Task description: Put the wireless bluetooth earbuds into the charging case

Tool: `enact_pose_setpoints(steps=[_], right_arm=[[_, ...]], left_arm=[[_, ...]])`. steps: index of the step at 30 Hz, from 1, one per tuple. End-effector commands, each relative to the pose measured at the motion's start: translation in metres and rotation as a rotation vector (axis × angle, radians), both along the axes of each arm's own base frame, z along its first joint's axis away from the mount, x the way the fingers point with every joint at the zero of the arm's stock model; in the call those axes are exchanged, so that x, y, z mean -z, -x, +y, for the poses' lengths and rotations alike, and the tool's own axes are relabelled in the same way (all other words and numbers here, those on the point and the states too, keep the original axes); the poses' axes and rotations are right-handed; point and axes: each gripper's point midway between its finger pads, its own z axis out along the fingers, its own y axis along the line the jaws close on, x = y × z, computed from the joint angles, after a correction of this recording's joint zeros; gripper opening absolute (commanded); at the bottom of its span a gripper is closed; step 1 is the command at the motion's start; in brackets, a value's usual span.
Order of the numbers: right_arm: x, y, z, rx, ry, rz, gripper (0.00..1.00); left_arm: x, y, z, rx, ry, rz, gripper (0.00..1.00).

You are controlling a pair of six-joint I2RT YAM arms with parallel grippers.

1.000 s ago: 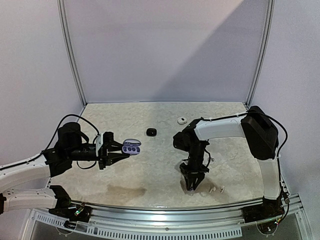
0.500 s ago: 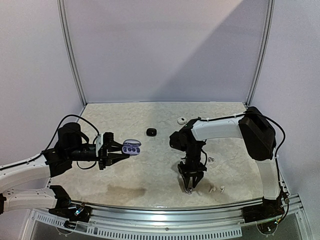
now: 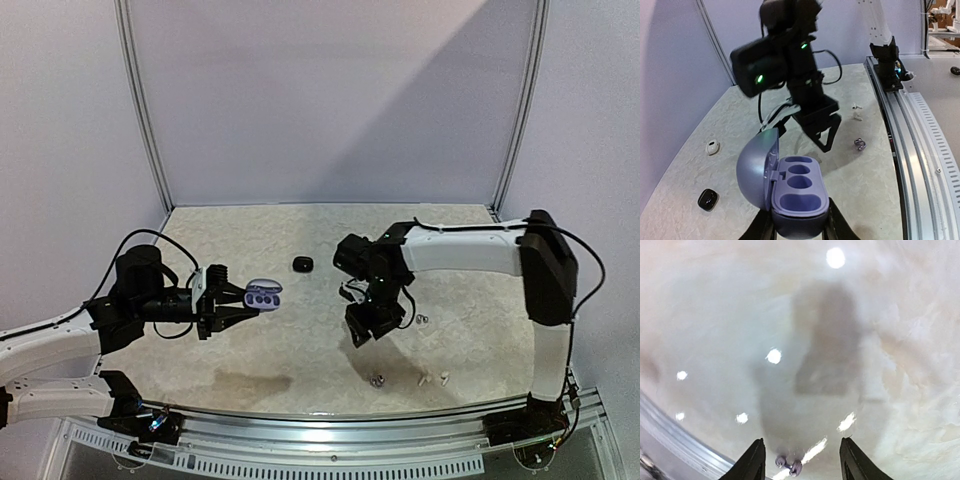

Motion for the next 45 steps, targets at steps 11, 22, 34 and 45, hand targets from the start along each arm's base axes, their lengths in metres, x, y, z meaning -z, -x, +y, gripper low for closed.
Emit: enact_pose_setpoints(steps=[11,22,34,45], right_arm=[[-0.002,0.119,-0.019,-1.31,-0.128,-0.405,0.37],[0.03,0.105,-0.024,-1.455,-0.009,-0.459,0.28],[0.038,0.094,-0.033,-1.459,0.061,-0.484,0.21],[0.036,0.077,-0.03,-1.462,0.098,-0.524,0.21]], left_arm=[[0.0,0.002,0.001,0.006,-0.033,-0.011,0.0],[0.002,0.0,0.0,0.008,-0.046,-0.01,0.0],[0.005,0.0,0.0,0.01,-0.049,0.002,0.0],[0.006,0.0,0.0,0.013,-0.049,0.006,0.0]])
